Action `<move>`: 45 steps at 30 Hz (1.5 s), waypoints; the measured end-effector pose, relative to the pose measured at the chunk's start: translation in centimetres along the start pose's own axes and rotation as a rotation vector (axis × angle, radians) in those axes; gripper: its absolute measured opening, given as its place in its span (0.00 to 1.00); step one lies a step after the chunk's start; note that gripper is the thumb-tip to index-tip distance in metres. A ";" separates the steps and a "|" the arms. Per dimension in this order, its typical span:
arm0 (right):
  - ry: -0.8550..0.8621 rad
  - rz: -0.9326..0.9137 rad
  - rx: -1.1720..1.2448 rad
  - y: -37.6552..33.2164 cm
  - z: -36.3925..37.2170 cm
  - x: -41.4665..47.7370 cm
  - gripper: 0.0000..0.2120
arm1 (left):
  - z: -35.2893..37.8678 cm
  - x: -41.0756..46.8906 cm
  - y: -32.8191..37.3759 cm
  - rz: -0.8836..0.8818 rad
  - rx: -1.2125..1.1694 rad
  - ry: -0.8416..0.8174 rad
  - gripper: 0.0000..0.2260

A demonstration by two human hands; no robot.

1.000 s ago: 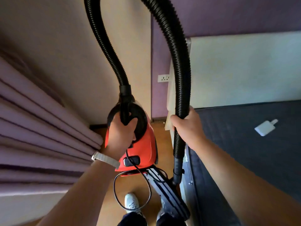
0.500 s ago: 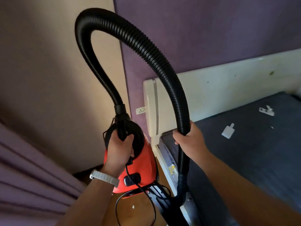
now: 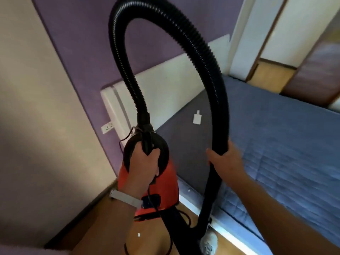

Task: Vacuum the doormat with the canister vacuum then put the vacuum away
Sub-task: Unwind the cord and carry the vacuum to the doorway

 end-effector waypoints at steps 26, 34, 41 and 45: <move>0.832 0.028 0.110 8.0 -49.6 -33.1 0.11 | 33.8 -40.6 14.3 0.341 0.046 -0.876 0.05; 1.091 0.091 0.010 9.9 -62.7 -45.5 0.09 | 44.8 -56.4 17.3 0.382 0.027 -1.182 0.05; 1.332 0.190 0.003 13.0 -70.8 -51.0 0.10 | 54.4 -65.7 19.5 0.455 0.100 -1.431 0.04; 1.454 0.253 -0.019 15.6 -76.1 -51.7 0.10 | 61.4 -69.8 20.8 0.505 0.109 -1.552 0.05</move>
Point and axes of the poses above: each hand's wrist, its own x-axis towards the middle knuckle, its own z-axis out of the palm, y = z × x, the point moved 3 cm from there along x, towards the middle knuckle, and after that the axes turned 11 degrees about x, right-handed, at the moved point
